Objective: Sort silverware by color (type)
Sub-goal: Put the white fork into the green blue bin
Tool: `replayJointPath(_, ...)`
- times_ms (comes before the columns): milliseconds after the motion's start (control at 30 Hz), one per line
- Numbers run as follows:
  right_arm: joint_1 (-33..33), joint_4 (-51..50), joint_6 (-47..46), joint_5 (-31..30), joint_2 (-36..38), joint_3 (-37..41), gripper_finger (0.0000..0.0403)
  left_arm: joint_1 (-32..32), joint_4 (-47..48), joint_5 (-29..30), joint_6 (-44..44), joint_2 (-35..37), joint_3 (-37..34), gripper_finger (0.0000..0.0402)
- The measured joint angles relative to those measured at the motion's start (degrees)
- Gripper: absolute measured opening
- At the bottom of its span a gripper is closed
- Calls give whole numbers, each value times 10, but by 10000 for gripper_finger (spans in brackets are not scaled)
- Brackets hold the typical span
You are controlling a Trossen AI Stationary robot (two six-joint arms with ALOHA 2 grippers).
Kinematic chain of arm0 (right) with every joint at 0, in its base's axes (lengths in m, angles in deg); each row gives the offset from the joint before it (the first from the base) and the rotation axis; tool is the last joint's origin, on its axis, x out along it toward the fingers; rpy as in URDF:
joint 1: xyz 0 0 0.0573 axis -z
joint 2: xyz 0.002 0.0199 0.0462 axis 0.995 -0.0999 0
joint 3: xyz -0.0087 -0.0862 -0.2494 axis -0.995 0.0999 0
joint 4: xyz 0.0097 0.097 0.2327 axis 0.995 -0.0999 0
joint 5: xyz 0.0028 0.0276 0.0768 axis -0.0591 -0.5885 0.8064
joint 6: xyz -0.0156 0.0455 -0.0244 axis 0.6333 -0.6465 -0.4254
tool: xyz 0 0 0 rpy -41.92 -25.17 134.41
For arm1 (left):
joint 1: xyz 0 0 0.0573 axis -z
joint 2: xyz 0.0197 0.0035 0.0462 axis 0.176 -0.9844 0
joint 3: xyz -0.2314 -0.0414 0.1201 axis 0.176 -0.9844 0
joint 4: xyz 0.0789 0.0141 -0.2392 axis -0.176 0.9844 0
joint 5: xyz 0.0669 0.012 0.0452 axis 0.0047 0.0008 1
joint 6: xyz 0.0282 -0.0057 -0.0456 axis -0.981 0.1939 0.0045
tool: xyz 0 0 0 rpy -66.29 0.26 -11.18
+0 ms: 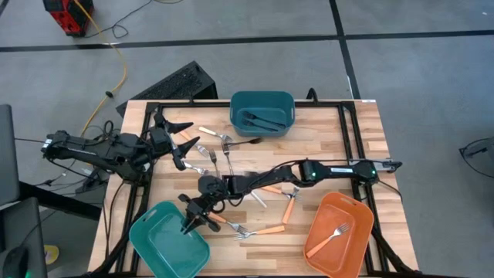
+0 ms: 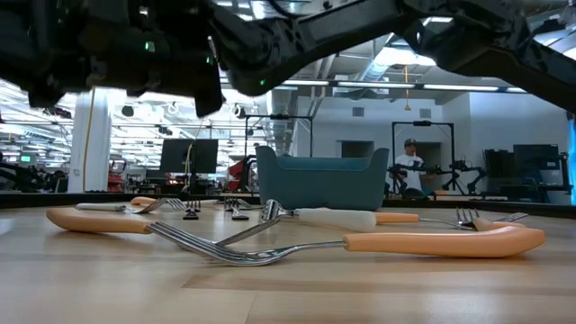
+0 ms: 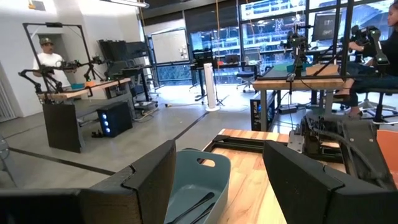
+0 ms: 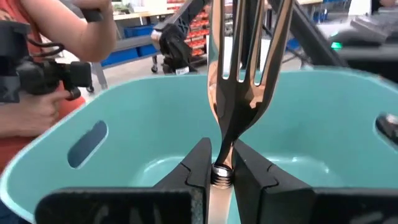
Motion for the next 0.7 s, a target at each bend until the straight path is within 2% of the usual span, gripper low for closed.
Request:
replayJointPath(533, 4, -3, -9, -3, 0, 0, 69, 0, 14, 0, 1, 0, 0, 230)
replayJointPath(700, 4, -13, -25, -22, 0, 0, 69, 0, 13, 0, 10, 0, 0, 230)
